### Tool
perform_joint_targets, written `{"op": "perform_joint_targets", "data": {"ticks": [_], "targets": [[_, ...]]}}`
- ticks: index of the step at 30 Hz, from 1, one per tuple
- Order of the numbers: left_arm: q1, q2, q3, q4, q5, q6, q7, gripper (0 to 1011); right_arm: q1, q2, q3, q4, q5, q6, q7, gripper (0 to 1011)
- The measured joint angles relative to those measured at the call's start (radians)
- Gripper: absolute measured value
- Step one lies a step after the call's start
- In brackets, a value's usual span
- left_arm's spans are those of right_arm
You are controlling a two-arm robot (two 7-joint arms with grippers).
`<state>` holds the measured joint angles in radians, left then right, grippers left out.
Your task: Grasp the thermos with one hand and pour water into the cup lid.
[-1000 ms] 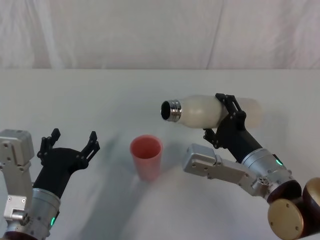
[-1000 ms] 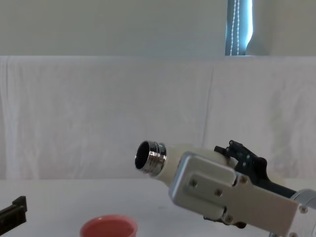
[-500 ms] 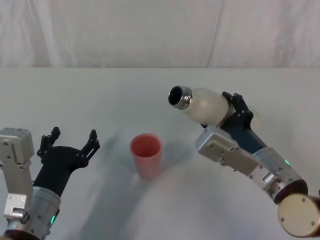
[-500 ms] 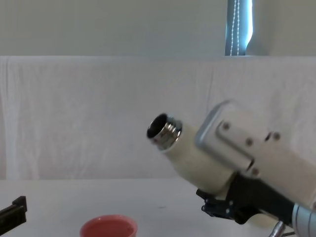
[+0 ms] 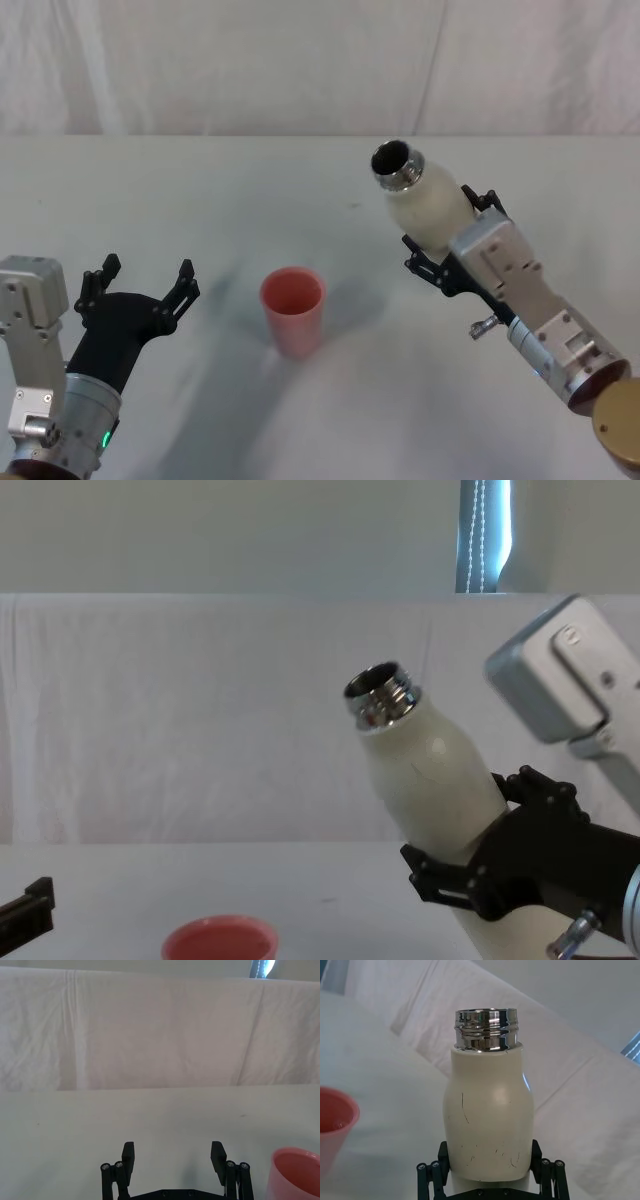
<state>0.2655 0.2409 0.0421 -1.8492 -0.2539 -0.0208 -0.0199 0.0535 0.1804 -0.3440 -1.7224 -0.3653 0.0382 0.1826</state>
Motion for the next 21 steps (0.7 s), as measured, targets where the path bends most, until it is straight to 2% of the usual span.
{"op": "perform_joint_targets", "data": {"ticks": [6, 10, 13, 14, 17, 20, 21], "targets": [[0.000, 0.000, 0.000, 0.000, 0.000, 0.000, 0.000, 1001, -0.013, -0.013, 0.027, -0.014, 0.094, 0.002, 0.027, 958], [0.000, 0.000, 0.000, 0.000, 0.000, 0.000, 0.000, 1001, -0.021, -0.022, 0.046, -0.022, 0.172, 0.000, 0.048, 958], [0.000, 0.000, 0.000, 0.000, 0.000, 0.000, 0.000, 1001, -0.029, -0.032, 0.068, -0.029, 0.260, 0.006, 0.074, 958], [0.000, 0.000, 0.000, 0.000, 0.000, 0.000, 0.000, 1001, -0.029, -0.032, 0.068, -0.029, 0.260, 0.006, 0.074, 958], [0.000, 0.000, 0.000, 0.000, 0.000, 0.000, 0.000, 1001, -0.036, -0.043, 0.087, -0.032, 0.345, 0.020, 0.098, 958], [0.000, 0.000, 0.000, 0.000, 0.000, 0.000, 0.000, 1001, -0.040, -0.050, 0.101, -0.032, 0.403, 0.034, 0.113, 958], [0.000, 0.000, 0.000, 0.000, 0.000, 0.000, 0.000, 1001, -0.040, -0.050, 0.101, -0.032, 0.403, 0.034, 0.113, 958]]}}
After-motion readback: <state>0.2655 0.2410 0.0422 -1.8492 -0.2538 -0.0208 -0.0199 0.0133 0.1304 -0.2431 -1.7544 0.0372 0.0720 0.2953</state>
